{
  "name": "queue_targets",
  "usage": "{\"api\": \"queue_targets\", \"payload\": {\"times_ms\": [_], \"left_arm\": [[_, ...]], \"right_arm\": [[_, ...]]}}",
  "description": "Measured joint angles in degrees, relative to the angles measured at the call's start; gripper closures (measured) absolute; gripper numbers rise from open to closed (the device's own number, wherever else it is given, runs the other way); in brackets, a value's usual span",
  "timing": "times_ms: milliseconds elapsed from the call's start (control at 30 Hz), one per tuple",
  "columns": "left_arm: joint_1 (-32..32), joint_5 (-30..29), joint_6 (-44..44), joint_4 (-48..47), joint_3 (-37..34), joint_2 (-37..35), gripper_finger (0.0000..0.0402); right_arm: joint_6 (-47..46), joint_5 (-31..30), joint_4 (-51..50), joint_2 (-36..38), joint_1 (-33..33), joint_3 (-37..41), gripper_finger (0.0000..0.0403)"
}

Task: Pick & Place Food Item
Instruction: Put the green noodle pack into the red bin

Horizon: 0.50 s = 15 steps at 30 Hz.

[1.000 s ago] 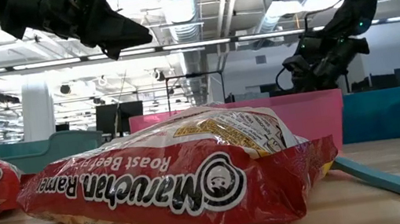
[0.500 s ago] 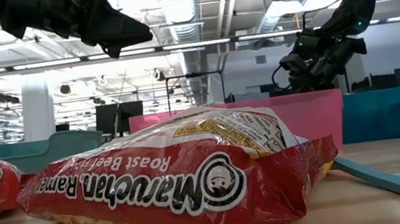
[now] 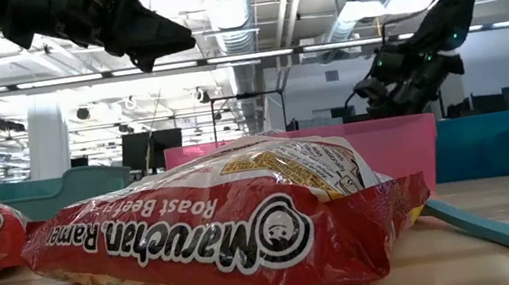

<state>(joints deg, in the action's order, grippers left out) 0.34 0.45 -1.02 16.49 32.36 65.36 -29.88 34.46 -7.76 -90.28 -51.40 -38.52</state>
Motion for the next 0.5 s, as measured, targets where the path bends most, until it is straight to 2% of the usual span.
{"api": "queue_targets", "payload": {"times_ms": [167, 500], "left_arm": [[0.0, 0.0, 0.0, 0.0, 0.0, 0.0, 0.0309], [0.0, 0.0, 0.0, 0.0, 0.0, 0.0, 0.0309]], "right_arm": [[0.6, 2.0, 4.9, -6.7, -0.5, -1.3, 0.0257], [-0.8, 4.7, 3.7, -4.9, 0.9, -4.5, 0.0257]]}}
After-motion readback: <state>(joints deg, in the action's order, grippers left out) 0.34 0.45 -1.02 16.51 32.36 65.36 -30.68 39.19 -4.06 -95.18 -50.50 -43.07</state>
